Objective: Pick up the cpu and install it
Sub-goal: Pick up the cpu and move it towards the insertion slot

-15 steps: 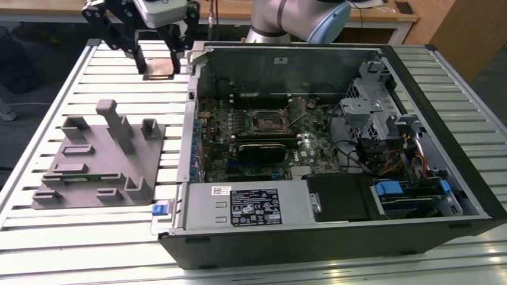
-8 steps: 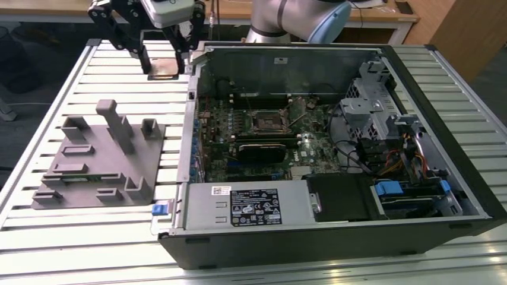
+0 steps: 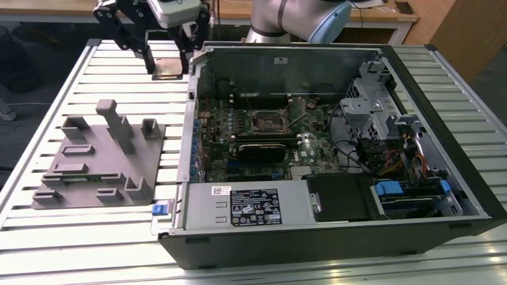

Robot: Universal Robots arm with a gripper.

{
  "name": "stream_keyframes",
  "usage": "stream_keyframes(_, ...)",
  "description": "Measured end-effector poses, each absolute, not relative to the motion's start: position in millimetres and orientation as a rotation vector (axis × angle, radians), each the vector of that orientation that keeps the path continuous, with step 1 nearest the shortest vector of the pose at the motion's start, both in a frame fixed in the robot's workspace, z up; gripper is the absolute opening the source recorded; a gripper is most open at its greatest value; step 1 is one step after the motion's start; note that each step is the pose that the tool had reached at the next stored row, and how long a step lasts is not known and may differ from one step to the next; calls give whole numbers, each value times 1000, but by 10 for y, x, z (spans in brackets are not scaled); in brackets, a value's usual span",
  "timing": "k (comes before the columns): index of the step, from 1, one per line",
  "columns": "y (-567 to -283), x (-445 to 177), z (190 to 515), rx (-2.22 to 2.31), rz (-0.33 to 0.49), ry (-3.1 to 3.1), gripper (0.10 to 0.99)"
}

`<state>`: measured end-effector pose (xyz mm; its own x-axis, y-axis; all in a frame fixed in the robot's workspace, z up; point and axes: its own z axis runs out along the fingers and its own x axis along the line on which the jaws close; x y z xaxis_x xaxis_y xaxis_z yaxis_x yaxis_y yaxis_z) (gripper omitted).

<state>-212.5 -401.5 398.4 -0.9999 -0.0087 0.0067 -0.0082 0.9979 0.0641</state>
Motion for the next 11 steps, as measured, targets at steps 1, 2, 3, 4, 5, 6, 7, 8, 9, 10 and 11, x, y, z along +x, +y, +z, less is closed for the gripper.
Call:
stream_keyframes(1, -4015, -2117, 3984, 13, -101, -3133, 541)
stream_keyframes(2, -4014, -2107, 3984, 13, -100, -3133, 541)
stream_keyframes(3, -4015, -2095, 3984, 13, -100, -3133, 541)
stream_keyframes(4, -4015, -2082, 3984, 13, -100, -3133, 541)
stream_keyframes(5, -4015, -2071, 3984, 13, -101, -3133, 541)
stream_keyframes(6, -4014, -2059, 3984, 13, -100, -3133, 541)
stream_keyframes(7, -4014, -2046, 3984, 13, -101, -3133, 541)
stream_keyframes(8, -4015, -2034, 3984, 13, -100, -3133, 541)
stream_keyframes(9, -4015, -2022, 3984, 13, -100, -3133, 541)
stream_keyframes(10, -4014, -2010, 3984, 13, -100, -3133, 541)
stream_keyframes(11, -4014, -1999, 3984, 13, -101, -3133, 541)
